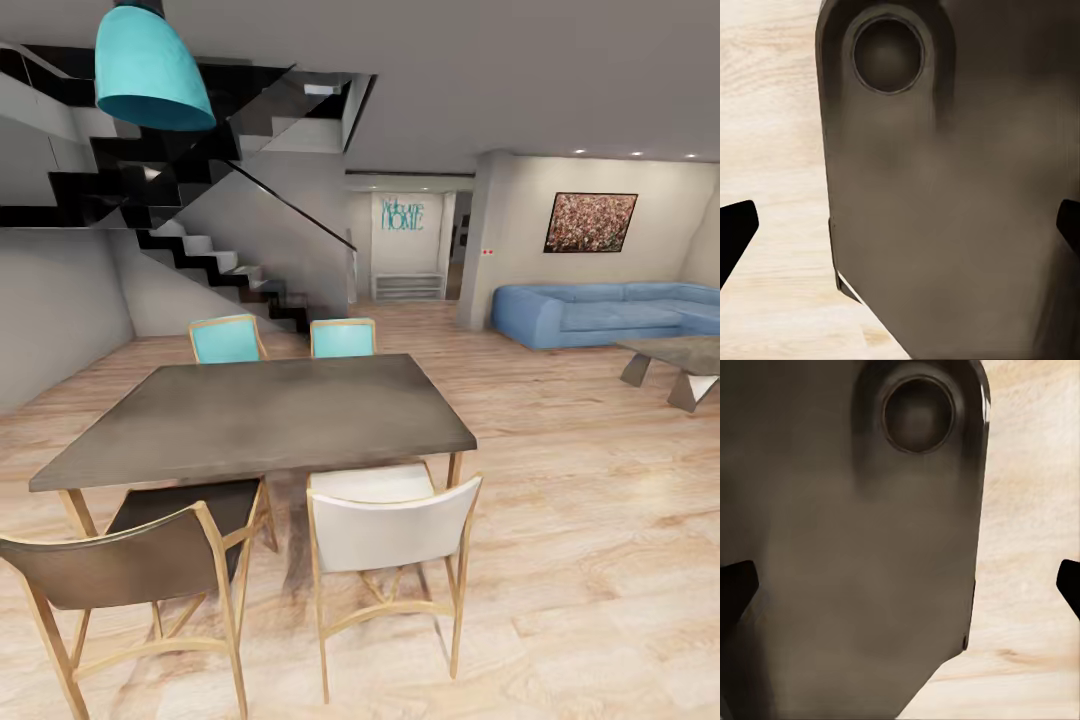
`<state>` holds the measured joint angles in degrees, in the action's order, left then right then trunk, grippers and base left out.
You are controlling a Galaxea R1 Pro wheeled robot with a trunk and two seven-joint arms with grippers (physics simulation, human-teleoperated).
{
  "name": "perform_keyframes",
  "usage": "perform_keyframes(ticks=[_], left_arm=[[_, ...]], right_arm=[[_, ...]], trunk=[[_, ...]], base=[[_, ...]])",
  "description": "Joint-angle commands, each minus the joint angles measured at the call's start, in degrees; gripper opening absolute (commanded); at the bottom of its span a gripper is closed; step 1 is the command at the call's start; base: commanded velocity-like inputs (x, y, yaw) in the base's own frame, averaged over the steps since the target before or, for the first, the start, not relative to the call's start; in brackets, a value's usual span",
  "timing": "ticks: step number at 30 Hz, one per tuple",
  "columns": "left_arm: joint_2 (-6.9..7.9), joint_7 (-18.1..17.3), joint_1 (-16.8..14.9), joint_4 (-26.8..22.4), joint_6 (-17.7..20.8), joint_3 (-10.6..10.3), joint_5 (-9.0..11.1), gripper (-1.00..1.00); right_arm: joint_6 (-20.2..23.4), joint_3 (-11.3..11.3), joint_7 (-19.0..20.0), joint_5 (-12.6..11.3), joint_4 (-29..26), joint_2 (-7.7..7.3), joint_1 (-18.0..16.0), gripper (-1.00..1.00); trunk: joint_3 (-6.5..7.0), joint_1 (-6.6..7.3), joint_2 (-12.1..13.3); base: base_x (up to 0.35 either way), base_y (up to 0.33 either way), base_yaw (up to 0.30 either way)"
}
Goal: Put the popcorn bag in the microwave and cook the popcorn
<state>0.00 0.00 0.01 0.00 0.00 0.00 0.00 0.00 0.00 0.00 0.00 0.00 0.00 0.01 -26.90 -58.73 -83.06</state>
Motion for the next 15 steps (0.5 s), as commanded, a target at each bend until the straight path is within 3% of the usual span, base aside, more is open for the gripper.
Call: perform_keyframes(ticks=[1,5,10,15], left_arm=[[0.00,0.0,0.0,0.0,0.0,0.0,0.0,1.00],[-0.28,-0.4,0.0,0.0,0.0,-0.1,0.0,1.00],[-1.80,-0.6,0.1,-0.9,0.0,0.2,0.1,1.00],[-1.78,-0.6,0.1,-1.0,0.0,0.0,-0.1,1.00]], right_arm=[[0.0,0.0,0.0,0.0,0.0,0.00,0.0,1.00],[0.0,-0.3,-0.3,-0.4,-0.3,0.09,-0.3,1.00],[0.3,0.2,-0.3,-0.4,-2.0,0.02,-1.5,1.00],[0.3,0.4,-0.3,-0.1,-3.6,-0.07,-1.6,1.00]], trunk=[[-0.03,0.00,0.0],[-0.03,0.00,0.0],[-0.03,0.00,0.0],[-0.03,0.00,0.0]], base=[[0.000,0.000,0.000],[0.000,0.000,0.000],[0.000,0.000,0.000],[0.000,0.000,0.000]])
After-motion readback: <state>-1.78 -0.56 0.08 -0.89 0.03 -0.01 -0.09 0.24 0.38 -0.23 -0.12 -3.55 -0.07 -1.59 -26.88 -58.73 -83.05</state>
